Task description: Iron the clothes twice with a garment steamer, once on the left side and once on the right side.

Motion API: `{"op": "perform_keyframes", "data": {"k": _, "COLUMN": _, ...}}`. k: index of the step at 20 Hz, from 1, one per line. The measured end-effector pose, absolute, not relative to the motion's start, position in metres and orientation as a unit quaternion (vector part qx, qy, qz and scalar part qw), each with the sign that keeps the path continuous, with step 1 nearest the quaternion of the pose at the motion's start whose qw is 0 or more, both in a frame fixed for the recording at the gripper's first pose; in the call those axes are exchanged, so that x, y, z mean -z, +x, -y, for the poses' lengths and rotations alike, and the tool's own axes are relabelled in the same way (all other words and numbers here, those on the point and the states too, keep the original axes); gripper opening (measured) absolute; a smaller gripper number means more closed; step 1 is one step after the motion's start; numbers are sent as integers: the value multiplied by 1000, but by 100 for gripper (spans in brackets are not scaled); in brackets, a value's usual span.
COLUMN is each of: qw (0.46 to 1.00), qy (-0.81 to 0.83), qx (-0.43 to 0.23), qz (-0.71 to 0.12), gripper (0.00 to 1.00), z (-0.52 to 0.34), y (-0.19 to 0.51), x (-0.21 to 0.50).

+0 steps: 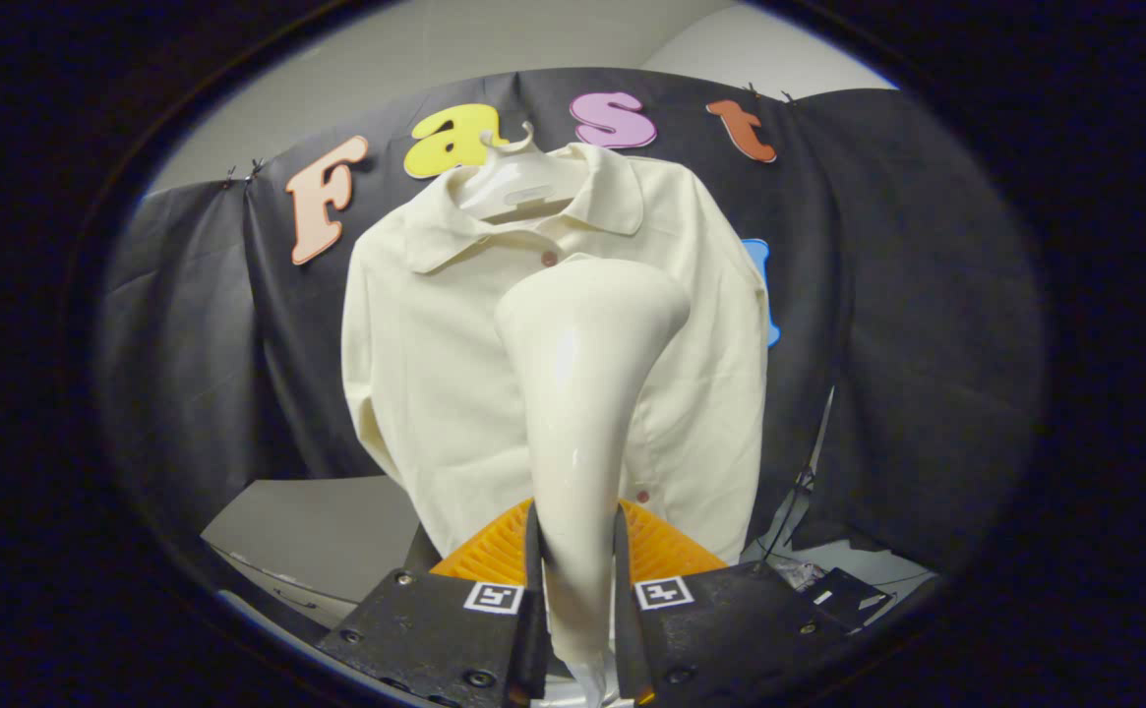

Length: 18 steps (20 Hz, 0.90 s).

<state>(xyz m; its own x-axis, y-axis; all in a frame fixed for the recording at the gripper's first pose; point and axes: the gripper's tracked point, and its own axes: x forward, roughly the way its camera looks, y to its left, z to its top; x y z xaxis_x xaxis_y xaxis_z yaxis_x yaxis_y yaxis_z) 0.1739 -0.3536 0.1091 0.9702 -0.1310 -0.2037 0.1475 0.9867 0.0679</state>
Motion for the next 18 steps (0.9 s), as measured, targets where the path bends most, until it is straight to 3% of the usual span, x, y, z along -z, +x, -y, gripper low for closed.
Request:
{"op": "perform_keyframes", "data": {"k": 9, "qw": 993, "qy": 37, "qx": 65, "qz": -91, "gripper": 27, "z": 444, "y": 249, "x": -173}}
{"op": "perform_keyframes", "data": {"k": 18, "qw": 992, "qy": 54, "qx": -3, "qz": -112, "gripper": 27, "z": 464, "y": 257, "x": -156}}
